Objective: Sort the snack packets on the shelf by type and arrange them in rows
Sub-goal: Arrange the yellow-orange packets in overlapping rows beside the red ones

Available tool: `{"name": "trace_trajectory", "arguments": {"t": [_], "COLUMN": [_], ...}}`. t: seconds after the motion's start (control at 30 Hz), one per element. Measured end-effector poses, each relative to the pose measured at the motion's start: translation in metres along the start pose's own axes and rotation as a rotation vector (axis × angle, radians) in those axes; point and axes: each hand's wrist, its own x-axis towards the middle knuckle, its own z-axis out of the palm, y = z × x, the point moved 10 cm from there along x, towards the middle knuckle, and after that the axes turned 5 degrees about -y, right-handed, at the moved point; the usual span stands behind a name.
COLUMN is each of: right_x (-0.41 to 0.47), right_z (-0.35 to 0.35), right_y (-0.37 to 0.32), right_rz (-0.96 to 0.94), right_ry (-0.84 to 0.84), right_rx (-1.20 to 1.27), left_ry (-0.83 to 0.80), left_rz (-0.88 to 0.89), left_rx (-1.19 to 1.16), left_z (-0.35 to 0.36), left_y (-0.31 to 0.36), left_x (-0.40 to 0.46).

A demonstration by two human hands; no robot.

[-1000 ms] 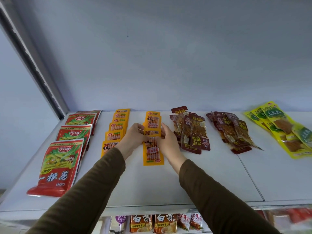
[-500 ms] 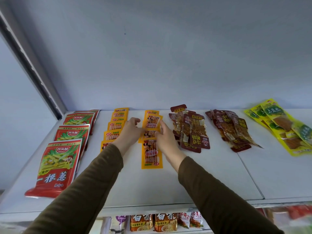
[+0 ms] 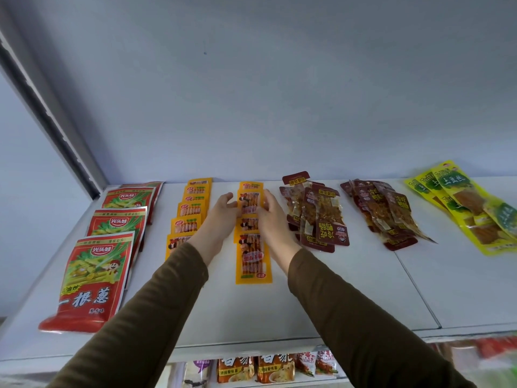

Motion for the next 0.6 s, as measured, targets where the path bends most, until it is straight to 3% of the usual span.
{"name": "trace_trajectory", "arguments": {"t": [0.2,0.43,0.6], "right_x": [-0.011,-0.021,-0.02], "right_z": [-0.005,0.0,0.001], "right_y": [0.01,0.007,0.009], "right_rz": [-0.016,-0.042,0.02], "right_ry": [-0.004,-0.058,-0.065], "right_rx": [-0.031,-0.247,-0.089], "left_ry": [-0.045,-0.063,-0.059], "left_rz": [-0.043,-0.065,-0.023], "left_rx": [0.048,0.187,0.353], "left_z": [-0.001,-0.002,-0.001], "left_y": [-0.009,-0.016,-0.007], "left_x": [-0.009,-0.011,-0.009]}}
